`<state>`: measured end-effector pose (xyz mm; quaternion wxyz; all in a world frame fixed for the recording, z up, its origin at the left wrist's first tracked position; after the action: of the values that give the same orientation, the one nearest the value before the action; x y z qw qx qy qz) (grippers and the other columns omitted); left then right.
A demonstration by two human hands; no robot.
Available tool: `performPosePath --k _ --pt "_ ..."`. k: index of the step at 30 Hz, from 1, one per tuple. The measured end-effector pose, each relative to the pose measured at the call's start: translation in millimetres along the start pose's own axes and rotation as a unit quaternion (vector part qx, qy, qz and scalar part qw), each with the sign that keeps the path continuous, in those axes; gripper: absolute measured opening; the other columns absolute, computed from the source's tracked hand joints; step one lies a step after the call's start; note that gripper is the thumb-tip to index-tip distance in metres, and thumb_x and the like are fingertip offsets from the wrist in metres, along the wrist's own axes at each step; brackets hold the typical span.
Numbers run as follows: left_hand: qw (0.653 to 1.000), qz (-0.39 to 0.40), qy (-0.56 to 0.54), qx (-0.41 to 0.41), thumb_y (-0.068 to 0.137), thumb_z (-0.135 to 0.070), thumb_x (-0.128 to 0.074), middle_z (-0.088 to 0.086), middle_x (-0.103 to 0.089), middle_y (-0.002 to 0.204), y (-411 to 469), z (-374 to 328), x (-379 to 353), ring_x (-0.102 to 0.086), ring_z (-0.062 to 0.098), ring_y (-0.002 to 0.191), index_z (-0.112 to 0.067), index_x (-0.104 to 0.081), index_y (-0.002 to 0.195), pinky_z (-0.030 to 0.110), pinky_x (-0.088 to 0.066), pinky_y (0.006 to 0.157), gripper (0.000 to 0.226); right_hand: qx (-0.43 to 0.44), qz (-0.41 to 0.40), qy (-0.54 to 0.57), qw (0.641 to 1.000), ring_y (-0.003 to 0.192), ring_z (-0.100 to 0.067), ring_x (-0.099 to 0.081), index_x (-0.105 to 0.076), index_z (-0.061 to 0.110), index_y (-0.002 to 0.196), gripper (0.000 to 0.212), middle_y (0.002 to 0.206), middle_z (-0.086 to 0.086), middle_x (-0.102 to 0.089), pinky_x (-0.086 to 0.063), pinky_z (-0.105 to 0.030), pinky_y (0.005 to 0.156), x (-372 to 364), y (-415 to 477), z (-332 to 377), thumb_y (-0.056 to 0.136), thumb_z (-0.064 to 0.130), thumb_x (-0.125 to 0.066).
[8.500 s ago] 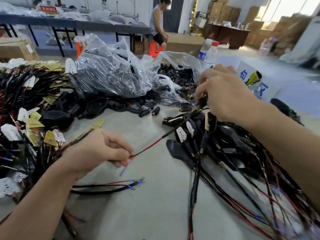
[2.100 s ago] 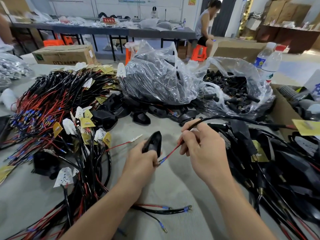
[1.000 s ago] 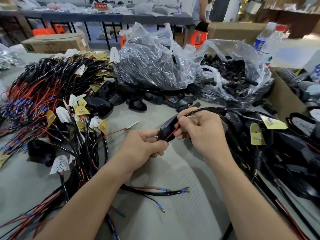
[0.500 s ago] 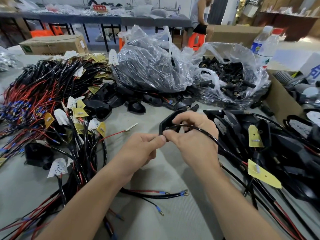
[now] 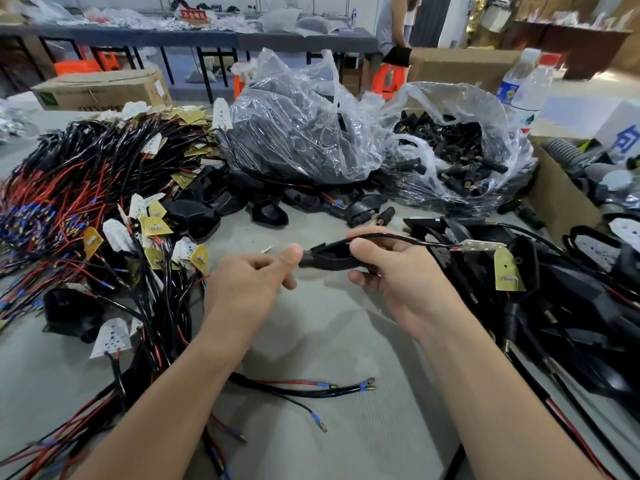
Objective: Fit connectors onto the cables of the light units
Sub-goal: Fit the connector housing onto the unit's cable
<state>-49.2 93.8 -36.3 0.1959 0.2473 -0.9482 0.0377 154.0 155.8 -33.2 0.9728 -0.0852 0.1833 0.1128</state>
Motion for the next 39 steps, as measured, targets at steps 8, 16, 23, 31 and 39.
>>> performPosePath --k 8,16,23,31,39 --pt "0.98 -0.146 -0.136 0.004 0.067 -0.073 -0.064 -0.011 -0.037 0.041 11 3 35 -0.035 0.009 0.043 -0.024 -0.07 0.054 0.031 -0.04 0.059 0.051 0.016 -0.085 0.097 0.992 0.074 -0.015 -0.071 -0.078 0.013 0.074 0.015 0.086 -0.005 -0.074 -0.058 -0.022 0.059 34 6 14 0.085 0.002 -0.074" --pt "0.929 -0.3 0.195 -0.092 0.094 -0.057 -0.054 -0.007 -0.041 0.043 3 -14 67 -0.042 0.024 0.047 -0.016 -0.057 0.055 0.027 -0.027 0.054 0.057 0.079 -0.154 0.061 0.983 0.066 -0.01 -0.069 -0.066 0.016 0.117 0.042 0.076 0.002 -0.075 -0.056 -0.024 0.06 45 3 20 0.08 0.004 -0.083" --pt "0.931 -0.08 0.244 -0.259 0.084 -0.05 -0.062 -0.008 -0.067 0.133 -8 -36 17 -0.059 0.015 0.126 -0.028 -0.071 0.124 0.034 -0.043 0.105 0.046 0.133 -0.118 -0.151 0.972 0.062 -0.02 -0.071 -0.064 0.026 0.074 0.029 0.062 0.002 -0.068 -0.057 -0.031 0.057 25 1 20 0.059 0.021 -0.089" --pt "0.984 0.089 0.088 -0.126 0.076 -0.033 -0.085 -0.02 -0.073 0.086 -3 -12 -22 -0.066 -0.001 0.081 -0.047 -0.073 0.107 0.011 -0.046 0.069 0.035 0.111 -0.081 -0.277 0.951 0.061 -0.01 -0.065 -0.073 0.021 0.076 0.036 0.07 -0.002 -0.072 -0.06 -0.046 0.068 11 4 7 0.065 0.056 -0.073" --pt "0.979 0.011 0.067 -0.195 0.075 -0.021 -0.087 -0.029 -0.072 0.084 -13 -23 -14 -0.067 -0.001 0.084 -0.052 -0.074 0.097 0.015 -0.05 0.075 0.04 0.055 -0.036 -0.265 0.962 0.07 -0.021 -0.06 -0.08 0.014 0.082 0.044 0.079 -0.011 -0.077 -0.051 -0.046 0.068 4 2 -4 0.075 0.055 -0.066"
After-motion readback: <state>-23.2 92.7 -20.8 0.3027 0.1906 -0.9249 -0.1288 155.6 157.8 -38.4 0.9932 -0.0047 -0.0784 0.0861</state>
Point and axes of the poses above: each hand's wrist, its own y-axis towards the middle knuckle, its own x-axis out of the back of the hand, z = x × y, the point moved 7 cm from there along y, towards the middle knuckle
